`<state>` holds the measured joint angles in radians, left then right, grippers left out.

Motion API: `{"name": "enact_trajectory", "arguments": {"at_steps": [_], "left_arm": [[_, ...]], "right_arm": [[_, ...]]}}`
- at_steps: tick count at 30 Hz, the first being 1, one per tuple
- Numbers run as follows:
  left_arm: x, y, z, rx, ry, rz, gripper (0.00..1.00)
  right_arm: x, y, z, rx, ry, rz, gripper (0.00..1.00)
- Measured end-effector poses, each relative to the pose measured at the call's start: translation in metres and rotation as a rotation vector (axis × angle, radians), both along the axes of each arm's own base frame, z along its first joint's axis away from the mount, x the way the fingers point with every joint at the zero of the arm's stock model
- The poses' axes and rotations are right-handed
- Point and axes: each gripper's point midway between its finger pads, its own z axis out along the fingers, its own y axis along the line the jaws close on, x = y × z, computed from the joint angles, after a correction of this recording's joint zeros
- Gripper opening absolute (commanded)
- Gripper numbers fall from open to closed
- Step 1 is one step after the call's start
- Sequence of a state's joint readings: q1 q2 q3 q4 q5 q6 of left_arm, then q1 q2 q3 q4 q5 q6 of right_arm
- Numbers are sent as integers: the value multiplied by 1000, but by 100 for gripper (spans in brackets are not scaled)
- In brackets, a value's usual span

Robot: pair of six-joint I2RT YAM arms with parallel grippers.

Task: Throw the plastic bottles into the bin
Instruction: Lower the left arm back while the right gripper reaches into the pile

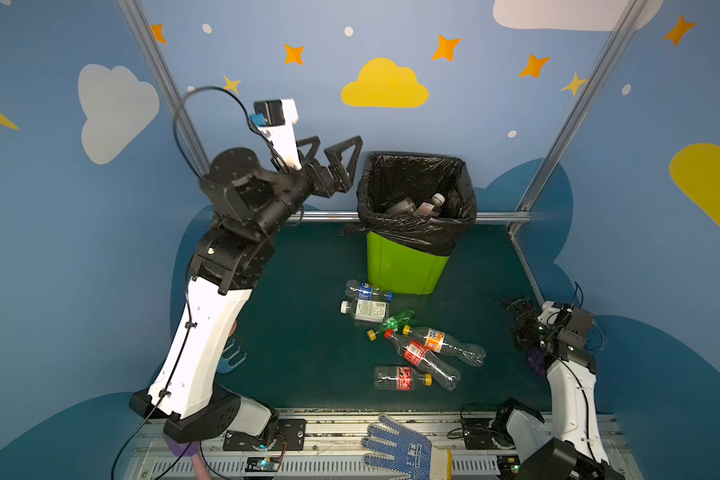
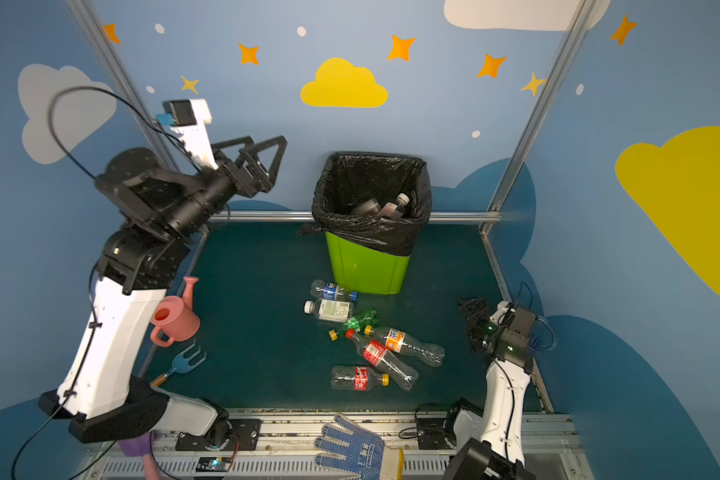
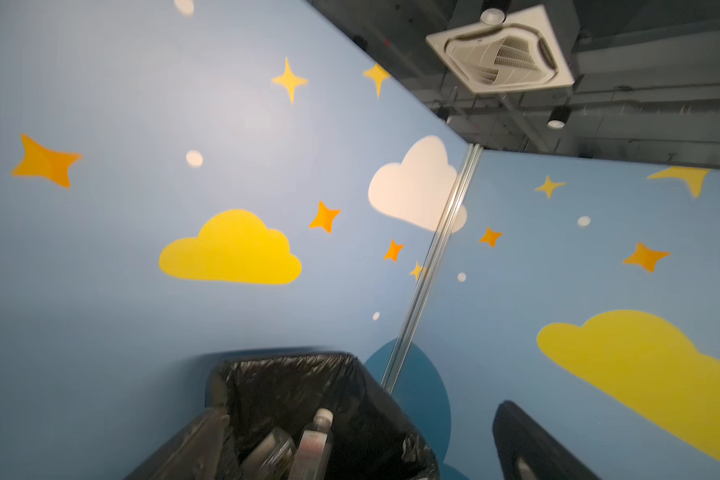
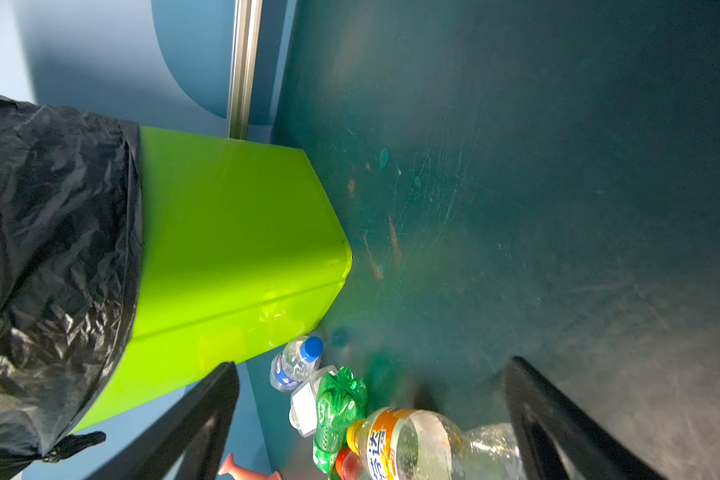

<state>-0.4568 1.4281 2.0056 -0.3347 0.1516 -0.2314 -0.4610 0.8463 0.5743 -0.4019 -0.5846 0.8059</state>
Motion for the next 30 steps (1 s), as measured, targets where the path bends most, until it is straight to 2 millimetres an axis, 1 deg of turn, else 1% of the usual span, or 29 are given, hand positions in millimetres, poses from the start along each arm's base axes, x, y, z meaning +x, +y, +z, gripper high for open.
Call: {"name": "enact_trajectory", "arguments": {"at_steps": [1, 2, 3, 5, 6, 7, 8, 9, 10, 11, 13, 15, 17, 18, 20, 23, 24, 26, 28, 30], "left_arm": [[8, -3, -28, 32, 51, 8, 100], [19, -5, -63, 68, 118, 22, 100], [27, -6, -92, 98, 177, 37, 100], [38, 0, -164, 161, 316, 80, 100], [39, 8, -194, 176, 378, 102, 100], [37, 20, -223, 184, 438, 133, 100], [33, 37, -247, 185, 487, 173, 100], [28, 52, -262, 181, 521, 211, 100], [22, 70, -276, 171, 546, 258, 100], [15, 88, -285, 155, 561, 306, 100], [1, 115, -296, 120, 572, 377, 100], [-11, 136, -307, 86, 583, 437, 100], [-21, 153, -328, 59, 614, 488, 100], [-25, 158, -338, 50, 632, 505, 100], [-34, 170, -370, 34, 695, 544, 100], [-47, 180, -413, 19, 789, 582, 100], [-51, 182, -423, 13, 812, 591, 100], [-58, 184, -437, 0, 842, 601, 100], [-62, 184, -445, -12, 855, 606, 100], [-65, 185, -450, -25, 863, 608, 100]], "right_arm": [[-2, 2, 0, -1, 2, 5, 96], [-4, 4, 1, -3, 3, 11, 96], [-5, 6, 1, -5, 5, 19, 96], [-7, 15, 0, -12, 9, 54, 96], [-8, 19, 0, -15, 11, 71, 95], [-9, 25, 0, -20, 16, 98, 95], [-9, 32, 2, -29, 14, 125, 95], [-9, 38, 4, -40, 6, 152, 95], [-8, 45, 8, -55, -6, 184, 95], [-8, 53, 13, -74, -22, 218, 95], [-7, 68, 21, -111, -50, 282, 95], [-7, 82, 27, -146, -72, 342, 95], [-6, 97, 34, -179, -97, 407, 94], [-7, 103, 36, -197, -109, 435, 94], [-9, 120, 39, -241, -134, 514, 92], [-22, 153, 42, -321, -181, 675, 93], [-26, 162, 42, -348, -193, 723, 92], [-39, 183, 42, -419, -225, 842, 92], [-49, 199, 39, -489, -247, 940, 91], [-61, 215, 31, -554, -257, 1040, 90]]}}
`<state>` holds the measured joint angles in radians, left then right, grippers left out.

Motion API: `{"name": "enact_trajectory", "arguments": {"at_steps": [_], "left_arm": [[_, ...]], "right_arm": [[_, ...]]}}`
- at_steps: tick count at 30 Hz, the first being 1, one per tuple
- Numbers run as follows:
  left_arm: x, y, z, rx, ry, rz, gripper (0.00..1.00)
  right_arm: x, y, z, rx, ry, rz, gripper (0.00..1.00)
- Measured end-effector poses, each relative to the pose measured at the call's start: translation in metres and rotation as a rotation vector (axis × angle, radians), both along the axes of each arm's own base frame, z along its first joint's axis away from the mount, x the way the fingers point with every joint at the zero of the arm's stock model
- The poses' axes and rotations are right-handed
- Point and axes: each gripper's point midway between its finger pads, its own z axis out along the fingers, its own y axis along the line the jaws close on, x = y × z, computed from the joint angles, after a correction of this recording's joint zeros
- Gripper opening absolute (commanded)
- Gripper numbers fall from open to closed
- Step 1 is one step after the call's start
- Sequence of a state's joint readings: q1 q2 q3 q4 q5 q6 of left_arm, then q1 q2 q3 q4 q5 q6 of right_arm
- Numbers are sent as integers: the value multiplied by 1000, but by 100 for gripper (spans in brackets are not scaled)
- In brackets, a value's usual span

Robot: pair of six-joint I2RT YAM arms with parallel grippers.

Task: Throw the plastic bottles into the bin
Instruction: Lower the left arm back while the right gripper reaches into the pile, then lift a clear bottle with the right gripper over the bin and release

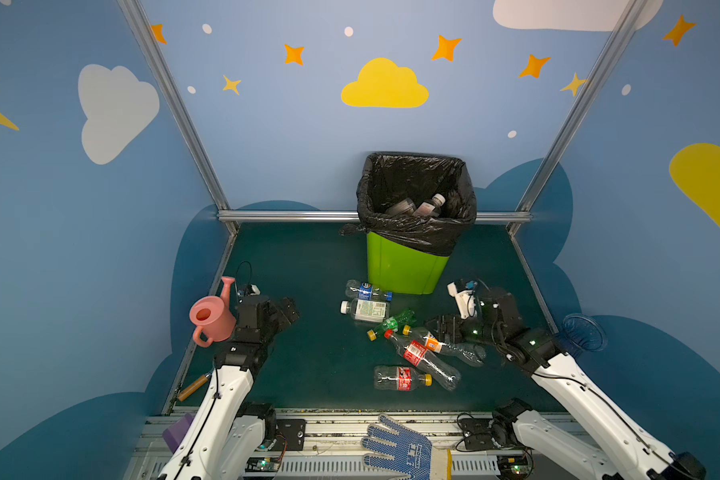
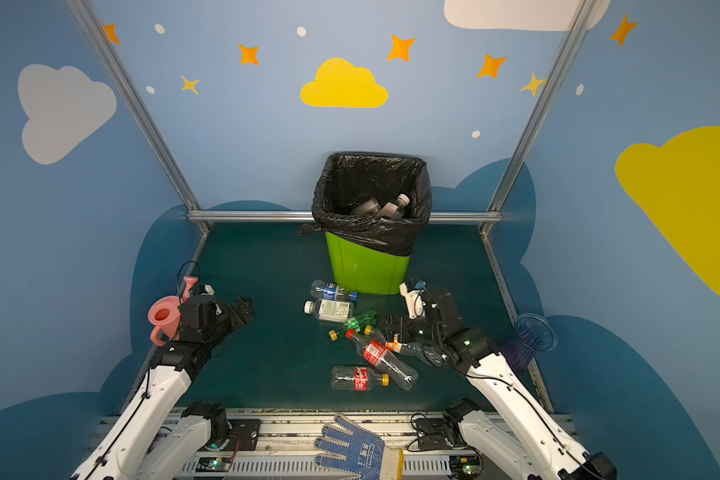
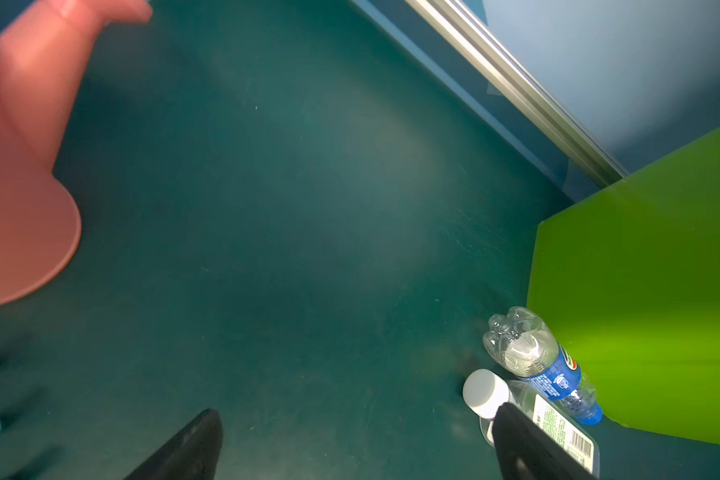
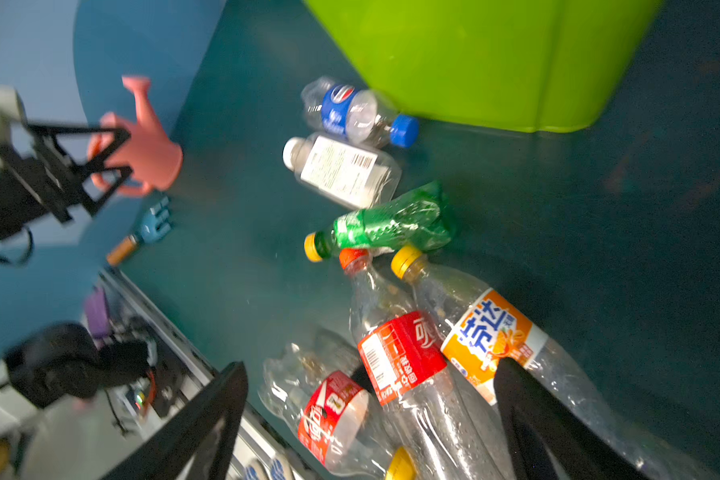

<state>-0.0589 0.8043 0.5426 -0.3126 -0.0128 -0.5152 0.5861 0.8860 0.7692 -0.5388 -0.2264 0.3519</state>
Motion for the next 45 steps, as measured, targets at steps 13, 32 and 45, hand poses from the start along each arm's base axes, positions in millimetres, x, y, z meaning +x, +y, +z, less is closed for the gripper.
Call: {"name": "enact_trajectory", "arguments": {"at_steps": [13, 32, 45], "left_arm": [[3, -2, -3, -57, 2, 30, 100], [2, -2, 1, -60, -13, 31, 100], [1, -2, -1, -59, -10, 31, 100]], "right_arm": [[-68, 72, -62, -397, -66, 553, 89], [-97, 103, -120, -727, -62, 869, 85], [-108, 94, -149, -919, 41, 1017, 82]]}}
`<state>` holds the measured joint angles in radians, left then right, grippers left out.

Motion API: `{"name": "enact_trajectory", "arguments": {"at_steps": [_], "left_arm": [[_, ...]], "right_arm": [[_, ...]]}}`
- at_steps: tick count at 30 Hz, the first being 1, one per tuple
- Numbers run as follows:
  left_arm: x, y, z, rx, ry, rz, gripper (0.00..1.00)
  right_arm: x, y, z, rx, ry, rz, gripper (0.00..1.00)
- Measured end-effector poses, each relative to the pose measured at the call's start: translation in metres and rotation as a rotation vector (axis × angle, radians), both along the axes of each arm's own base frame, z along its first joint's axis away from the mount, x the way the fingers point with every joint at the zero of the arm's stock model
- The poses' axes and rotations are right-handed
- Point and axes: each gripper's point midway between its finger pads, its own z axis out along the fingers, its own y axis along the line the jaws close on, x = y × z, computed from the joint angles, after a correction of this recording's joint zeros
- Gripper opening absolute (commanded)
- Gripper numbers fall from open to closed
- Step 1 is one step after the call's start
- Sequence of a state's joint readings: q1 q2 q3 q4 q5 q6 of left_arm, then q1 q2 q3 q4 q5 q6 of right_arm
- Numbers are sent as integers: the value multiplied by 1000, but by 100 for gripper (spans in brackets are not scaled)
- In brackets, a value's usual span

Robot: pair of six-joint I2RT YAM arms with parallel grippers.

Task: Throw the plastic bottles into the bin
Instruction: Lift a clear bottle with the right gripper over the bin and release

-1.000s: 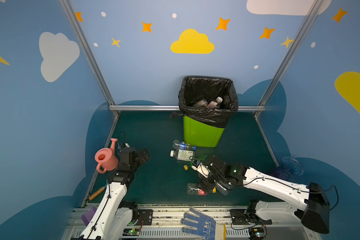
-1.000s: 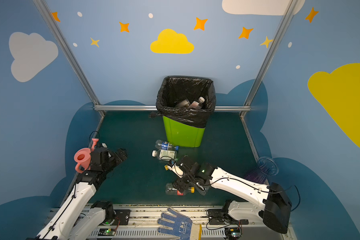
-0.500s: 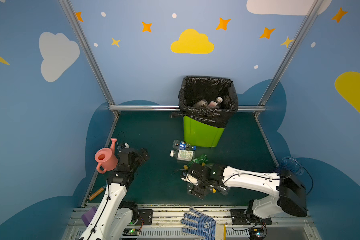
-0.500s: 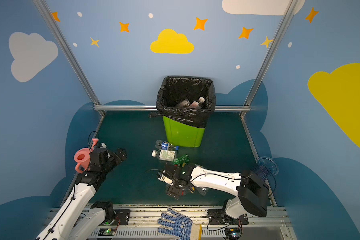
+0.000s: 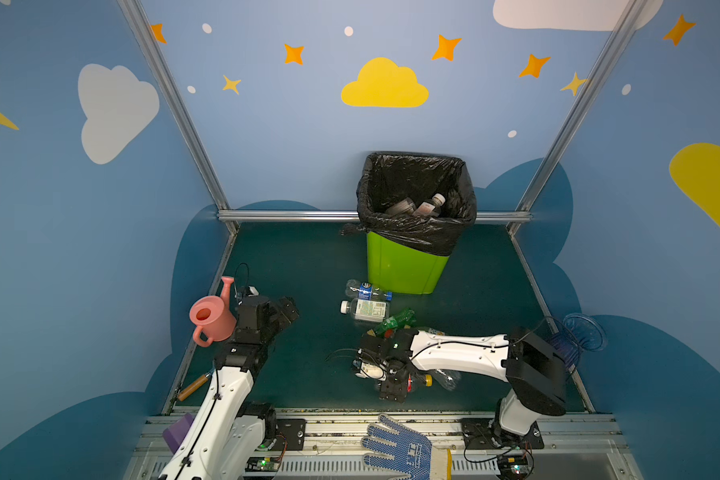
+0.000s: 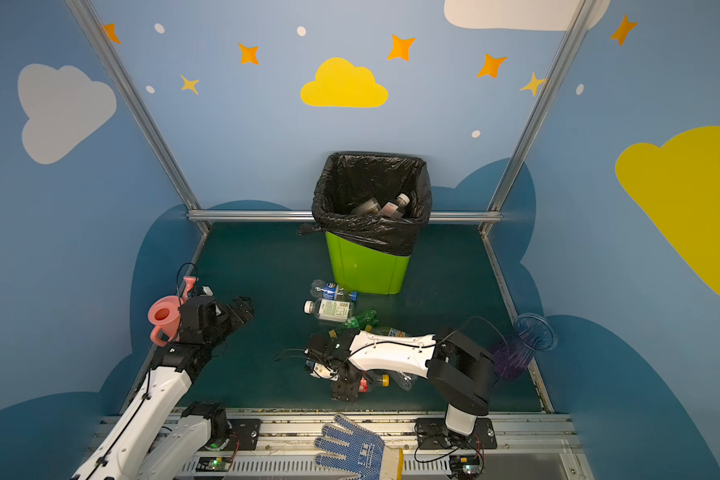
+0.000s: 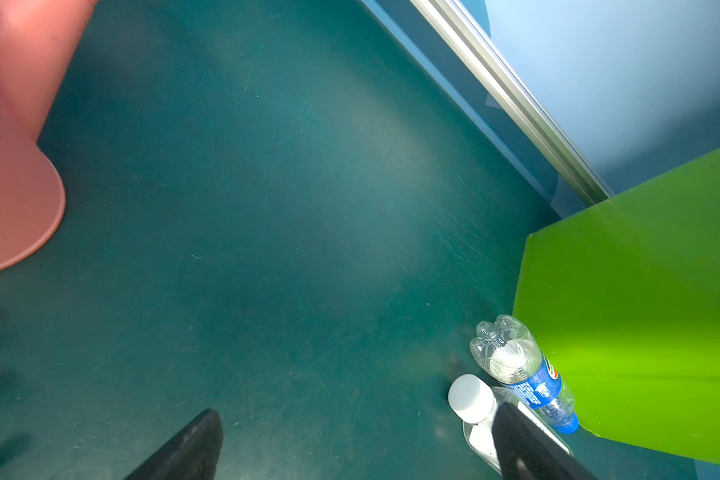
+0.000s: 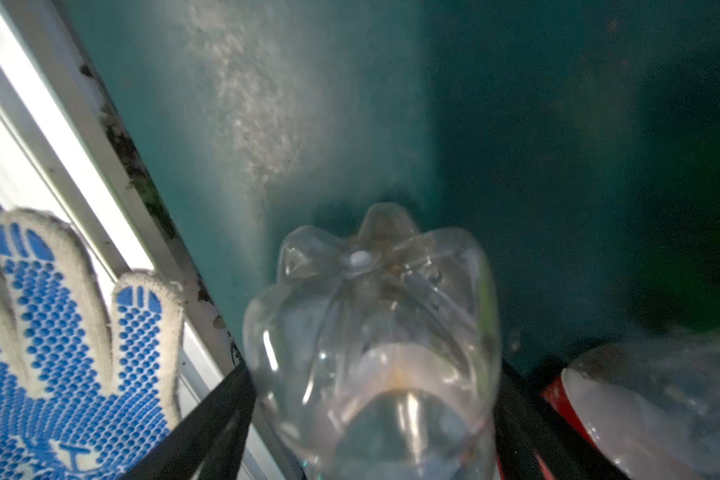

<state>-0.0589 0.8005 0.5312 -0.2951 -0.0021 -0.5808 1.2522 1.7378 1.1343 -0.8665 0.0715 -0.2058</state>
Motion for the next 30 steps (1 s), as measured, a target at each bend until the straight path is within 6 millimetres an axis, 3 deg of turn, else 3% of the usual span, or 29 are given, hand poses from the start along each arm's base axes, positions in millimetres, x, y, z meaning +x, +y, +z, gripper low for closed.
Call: {"name": "enact_trajectory", "arguments": {"at_steps": [6, 14, 16, 20, 22, 25, 28, 30], "left_arm": [[-3, 1, -9, 4, 20, 3, 100], [-4, 2, -9, 6, 18, 8, 100], [-4, 2, -8, 7, 15, 9, 100], [-4, 3, -5, 7, 3, 11, 100], [-4, 3, -4, 8, 2, 12, 100], [-4, 4, -5, 10, 4, 15, 100], [-5, 5, -9, 12, 11, 19, 100], [-6, 5, -15, 14, 27, 21, 100]], "right_arm": [[-2, -4, -10, -67, 22, 21, 71], [3, 13, -13, -78, 27, 48, 52], [4, 16, -11, -75, 26, 54, 47], [12, 28, 5, -41, 13, 54, 46], [23, 43, 26, 9, -14, 49, 44], [54, 73, 86, 153, -122, 34, 44], [99, 91, 183, 344, -330, 9, 43], [129, 92, 273, 507, -538, -14, 42]]}}
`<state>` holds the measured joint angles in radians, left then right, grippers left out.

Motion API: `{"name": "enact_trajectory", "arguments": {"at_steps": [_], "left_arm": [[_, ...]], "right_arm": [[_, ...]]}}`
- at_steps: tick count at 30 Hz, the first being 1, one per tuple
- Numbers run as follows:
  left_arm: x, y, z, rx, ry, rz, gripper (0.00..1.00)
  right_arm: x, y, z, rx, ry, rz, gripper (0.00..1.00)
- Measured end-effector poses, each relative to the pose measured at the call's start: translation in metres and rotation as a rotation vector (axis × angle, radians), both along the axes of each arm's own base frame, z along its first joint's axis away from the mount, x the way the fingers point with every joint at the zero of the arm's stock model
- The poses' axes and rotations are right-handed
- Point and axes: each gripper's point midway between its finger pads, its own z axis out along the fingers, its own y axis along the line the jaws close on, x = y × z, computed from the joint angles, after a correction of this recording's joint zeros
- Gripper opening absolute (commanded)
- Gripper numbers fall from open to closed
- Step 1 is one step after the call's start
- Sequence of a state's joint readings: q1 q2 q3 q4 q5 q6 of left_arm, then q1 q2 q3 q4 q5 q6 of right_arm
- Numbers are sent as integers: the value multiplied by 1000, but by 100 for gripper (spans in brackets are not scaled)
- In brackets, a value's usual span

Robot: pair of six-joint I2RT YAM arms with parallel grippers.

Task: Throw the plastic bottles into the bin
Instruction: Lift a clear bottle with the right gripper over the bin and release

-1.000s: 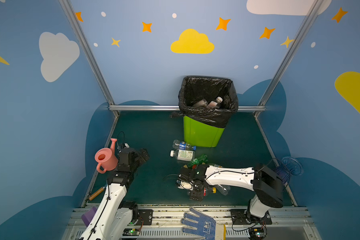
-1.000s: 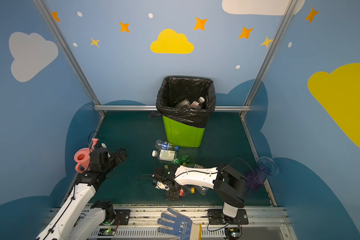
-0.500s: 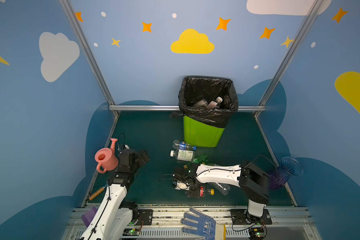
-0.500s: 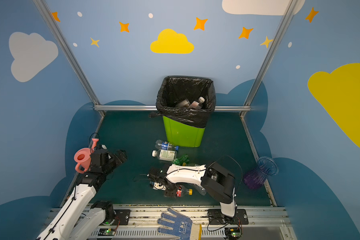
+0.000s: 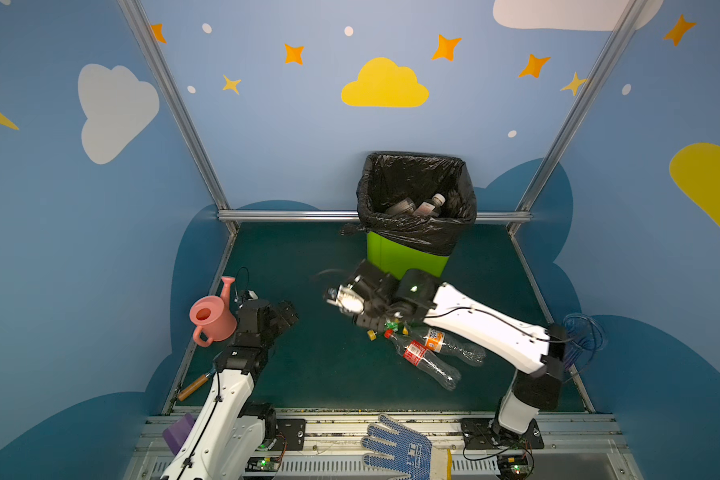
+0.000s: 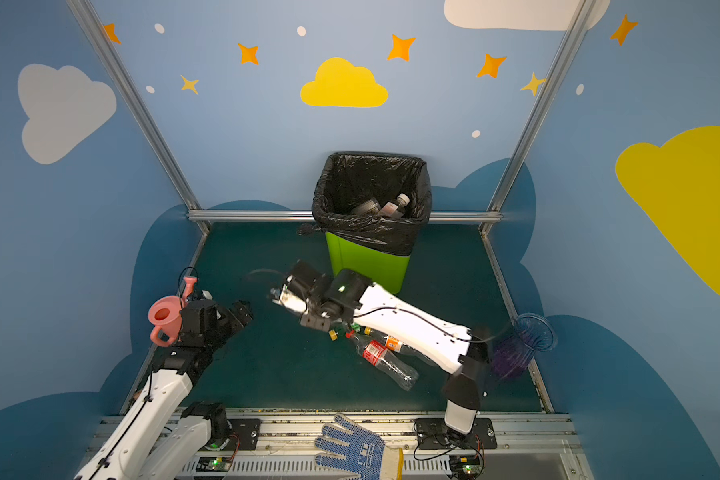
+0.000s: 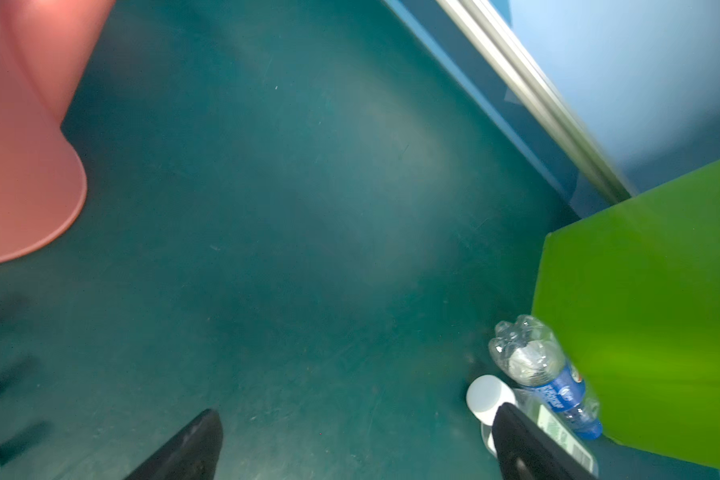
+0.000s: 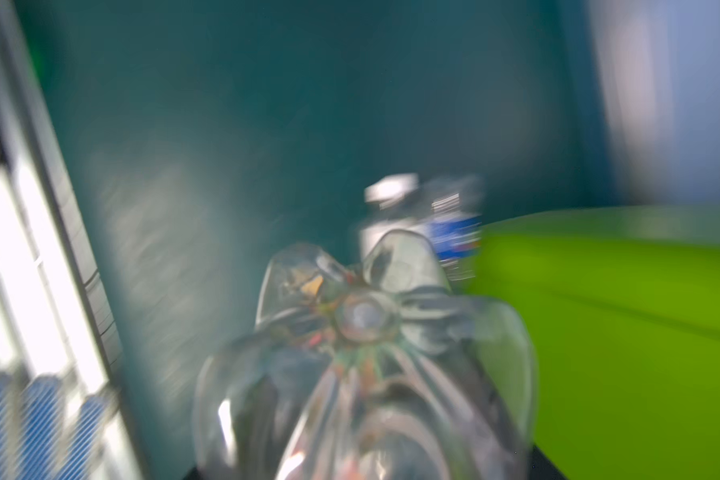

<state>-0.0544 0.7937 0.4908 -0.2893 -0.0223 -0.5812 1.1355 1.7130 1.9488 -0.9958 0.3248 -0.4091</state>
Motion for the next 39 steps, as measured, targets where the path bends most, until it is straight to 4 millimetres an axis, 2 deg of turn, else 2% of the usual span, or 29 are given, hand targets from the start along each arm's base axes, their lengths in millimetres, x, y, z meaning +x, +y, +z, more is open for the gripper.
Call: {"name": "enact_trajectory", "arguments": {"at_steps": [2, 3, 4, 5, 7, 9, 11, 12, 14, 15, 17, 19, 21, 23, 25, 26, 27, 28, 30, 32, 35, 37, 39], "left_arm": [[0, 0, -5, 2, 14, 2, 100], [0, 0, -7, 2, 22, 2, 100], [0, 0, -8, 2, 27, 2, 100], [1, 0, -9, 3, 32, 2, 100], [1, 0, -12, 3, 40, 2, 100], [2, 0, -15, 3, 53, 1, 100], [2, -1, -20, -1, 71, -5, 100], [3, -3, -22, -4, 81, -11, 100], [5, -6, -24, -14, 97, -27, 100], [7, -8, -24, -21, 101, -36, 100], [11, -13, -23, -37, 104, -54, 100], [15, -16, -21, -49, 104, -70, 100], [17, -19, -17, -53, 99, -82, 100], [20, -20, -10, -47, 82, -92, 100], [22, -20, -1, -39, 60, -99, 100], [23, -20, 5, -35, 46, -103, 100], [24, -21, 10, -31, 32, -107, 100], [24, -21, 14, -26, 20, -111, 100], [24, -23, 22, -17, -4, -123, 100], [23, -27, 26, -8, -17, -136, 100], [22, -32, 27, 6, -17, -154, 100], [21, -36, 26, 15, -14, -168, 100], [20, -39, 25, 25, -11, -180, 100]], "right_arm": [[16, -15, 91, 165, -201, -32, 39], [17, -25, 140, 264, -295, -39, 39], [15, -36, 178, 344, -377, -45, 39], [7, -54, 227, 459, -470, -52, 39], [-15, -91, 297, 635, -609, -49, 39], [-35, -131, 349, 769, -735, -50, 42], [-43, -167, 382, 859, -823, -89, 42], [-37, -186, 394, 882, -861, -135, 42], [-18, -204, 401, 905, -884, -207, 43], [0, -208, 398, 901, -875, -246, 43], [46, -199, 381, 881, -799, -282, 42], [100, -181, 351, 857, -681, -313, 45], [162, -157, 294, 800, -508, -358, 56], [210, -135, 224, 723, -329, -405, 73], [232, -127, 174, 668, -203, -448, 92], [234, -126, 162, 658, -160, -462, 95], [231, -127, 162, 668, -144, -467, 96], [224, -130, 173, 695, -152, -462, 96], [196, -142, 215, 777, -203, -442, 98], [147, -168, 279, 892, -315, -399, 98], [66, -215, 359, 1051, -494, -345, 98], [22, -243, 390, 1126, -584, -324, 98], [-4, -262, 403, 1169, -633, -326, 98]]}}
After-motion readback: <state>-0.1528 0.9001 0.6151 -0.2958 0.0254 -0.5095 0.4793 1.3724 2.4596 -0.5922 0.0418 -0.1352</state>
